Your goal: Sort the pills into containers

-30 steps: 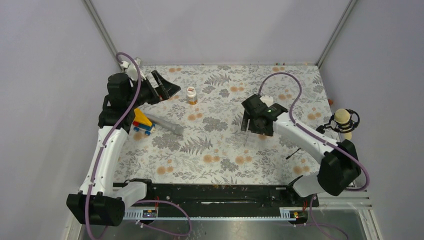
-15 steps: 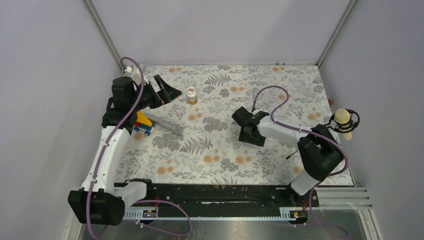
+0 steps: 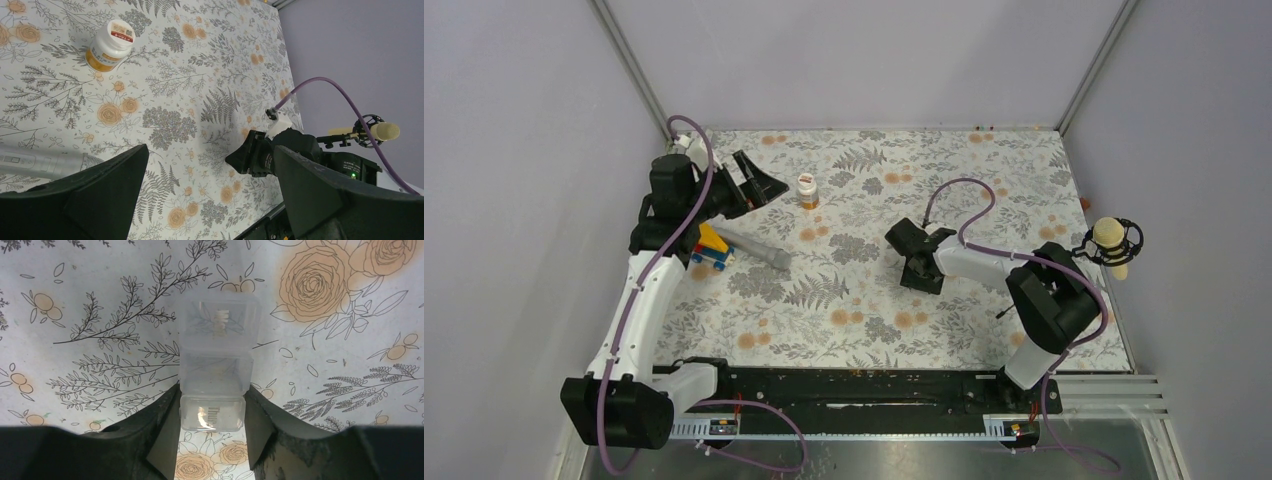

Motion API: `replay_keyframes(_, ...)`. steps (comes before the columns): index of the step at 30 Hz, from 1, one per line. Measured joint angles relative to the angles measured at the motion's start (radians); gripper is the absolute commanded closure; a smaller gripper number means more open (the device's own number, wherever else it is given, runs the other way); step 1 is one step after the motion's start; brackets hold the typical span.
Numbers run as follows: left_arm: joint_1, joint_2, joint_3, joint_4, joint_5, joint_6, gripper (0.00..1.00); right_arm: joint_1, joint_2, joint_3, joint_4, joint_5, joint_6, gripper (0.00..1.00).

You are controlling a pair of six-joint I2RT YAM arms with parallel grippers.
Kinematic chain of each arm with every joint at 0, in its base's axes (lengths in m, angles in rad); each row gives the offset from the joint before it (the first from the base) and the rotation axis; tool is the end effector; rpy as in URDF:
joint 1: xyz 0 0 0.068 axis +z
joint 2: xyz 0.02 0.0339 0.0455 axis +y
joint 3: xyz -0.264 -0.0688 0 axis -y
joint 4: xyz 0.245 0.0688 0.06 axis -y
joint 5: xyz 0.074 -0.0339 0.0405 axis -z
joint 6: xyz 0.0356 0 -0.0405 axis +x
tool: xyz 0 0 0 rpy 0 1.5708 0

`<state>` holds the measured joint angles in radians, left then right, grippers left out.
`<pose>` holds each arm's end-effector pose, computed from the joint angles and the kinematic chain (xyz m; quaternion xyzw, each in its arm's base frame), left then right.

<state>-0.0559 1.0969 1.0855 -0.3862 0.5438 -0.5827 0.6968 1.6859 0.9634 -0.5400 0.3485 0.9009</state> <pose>0.2401 -0.0319 0.3652 -0.0653 0.8133 -0.3797 0.4360 0.2428 0.1873 0.1564 0.1256 0.9654 -0.0111 0.2282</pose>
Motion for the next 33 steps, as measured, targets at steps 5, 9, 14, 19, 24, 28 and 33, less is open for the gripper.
replay_keyframes(5,-0.008,0.013,-0.020,0.016,0.007,-0.018,0.01,0.000,-0.019,-0.016,0.023,-0.019,-0.037,0.62)
replay_keyframes(9,-0.040,0.036,-0.065,0.049,0.019,-0.053,0.01,0.000,-0.092,-0.037,0.069,-0.098,-0.126,0.61)
replay_keyframes(14,-0.148,0.094,-0.098,0.095,0.031,-0.115,0.01,0.001,-0.200,-0.022,0.170,-0.267,-0.241,0.61)
replay_keyframes(19,-0.252,0.182,-0.097,0.150,0.051,-0.169,0.05,0.002,-0.235,0.028,0.264,-0.430,-0.303,0.59)
replay_keyframes(24,-0.318,0.274,-0.064,0.173,0.090,-0.223,0.15,0.002,-0.274,0.054,0.335,-0.526,-0.343,0.58)
replay_keyframes(28,-0.338,0.316,-0.053,0.199,0.104,-0.275,0.19,0.002,-0.293,0.081,0.366,-0.560,-0.367,0.57)
replay_keyframes(33,-0.356,0.343,-0.053,0.249,0.111,-0.341,0.26,0.002,-0.293,0.105,0.382,-0.579,-0.384,0.57)
